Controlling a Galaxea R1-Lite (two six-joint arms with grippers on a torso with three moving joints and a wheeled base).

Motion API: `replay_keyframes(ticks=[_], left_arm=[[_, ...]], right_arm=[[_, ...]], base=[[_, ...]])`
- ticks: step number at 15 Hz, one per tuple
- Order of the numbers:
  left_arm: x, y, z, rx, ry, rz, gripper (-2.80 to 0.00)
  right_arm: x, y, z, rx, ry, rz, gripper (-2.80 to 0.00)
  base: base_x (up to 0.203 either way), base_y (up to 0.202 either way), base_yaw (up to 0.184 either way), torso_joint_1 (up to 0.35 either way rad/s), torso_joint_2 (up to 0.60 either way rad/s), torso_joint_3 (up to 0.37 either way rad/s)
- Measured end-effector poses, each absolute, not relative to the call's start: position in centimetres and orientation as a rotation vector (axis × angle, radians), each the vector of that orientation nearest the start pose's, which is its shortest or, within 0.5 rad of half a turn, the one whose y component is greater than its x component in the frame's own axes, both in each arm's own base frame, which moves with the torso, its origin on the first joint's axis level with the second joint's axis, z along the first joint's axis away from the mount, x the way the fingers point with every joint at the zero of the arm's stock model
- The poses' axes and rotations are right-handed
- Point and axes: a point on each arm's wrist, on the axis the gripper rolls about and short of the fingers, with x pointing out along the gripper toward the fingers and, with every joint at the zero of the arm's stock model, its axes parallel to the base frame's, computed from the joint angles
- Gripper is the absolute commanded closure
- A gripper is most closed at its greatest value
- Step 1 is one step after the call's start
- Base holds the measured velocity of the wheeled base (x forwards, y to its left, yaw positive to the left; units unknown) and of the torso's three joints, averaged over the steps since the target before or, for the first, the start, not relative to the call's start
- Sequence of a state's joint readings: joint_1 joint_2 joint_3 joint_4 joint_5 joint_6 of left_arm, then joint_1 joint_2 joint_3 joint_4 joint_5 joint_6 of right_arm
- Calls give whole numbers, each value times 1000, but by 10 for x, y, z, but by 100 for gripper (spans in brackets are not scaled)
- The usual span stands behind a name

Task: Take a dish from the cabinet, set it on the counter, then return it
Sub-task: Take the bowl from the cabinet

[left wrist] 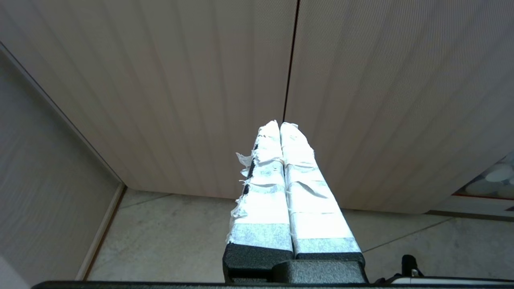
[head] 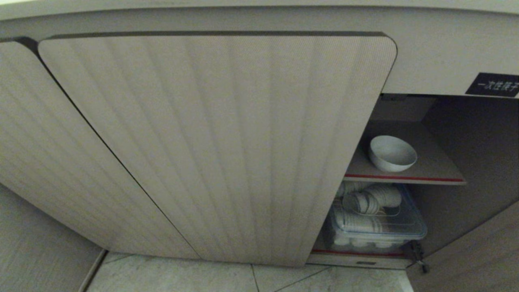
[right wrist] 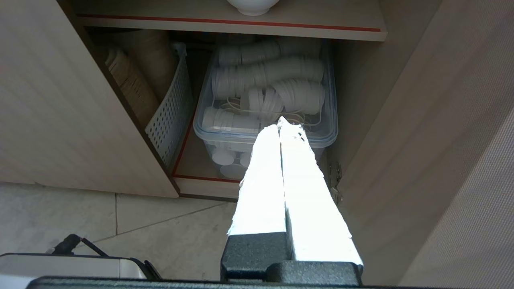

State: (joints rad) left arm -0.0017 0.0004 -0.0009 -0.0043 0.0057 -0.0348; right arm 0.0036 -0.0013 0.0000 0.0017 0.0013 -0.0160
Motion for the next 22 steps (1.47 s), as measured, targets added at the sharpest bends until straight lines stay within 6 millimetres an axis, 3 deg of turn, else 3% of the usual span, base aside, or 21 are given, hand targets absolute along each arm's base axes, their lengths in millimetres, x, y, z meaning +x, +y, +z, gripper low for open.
replay_keyframes(ticks=[12, 18, 22], left_arm=[[-23, 0, 76, -33, -5, 3, 0], [-23, 0, 76, -33, -4, 4, 0], [-23, 0, 76, -33, -5, 4, 0]], right_arm=[[-23, 0, 77, -33, -18, 1, 0], [-27, 0, 103, -115, -261, -12, 0], [-35, 0, 118, -122, -249, 10, 0]], base=[[0, 0, 0, 0, 0, 0], [0, 0, 0, 0, 0, 0], [0, 0, 0, 0, 0, 0]])
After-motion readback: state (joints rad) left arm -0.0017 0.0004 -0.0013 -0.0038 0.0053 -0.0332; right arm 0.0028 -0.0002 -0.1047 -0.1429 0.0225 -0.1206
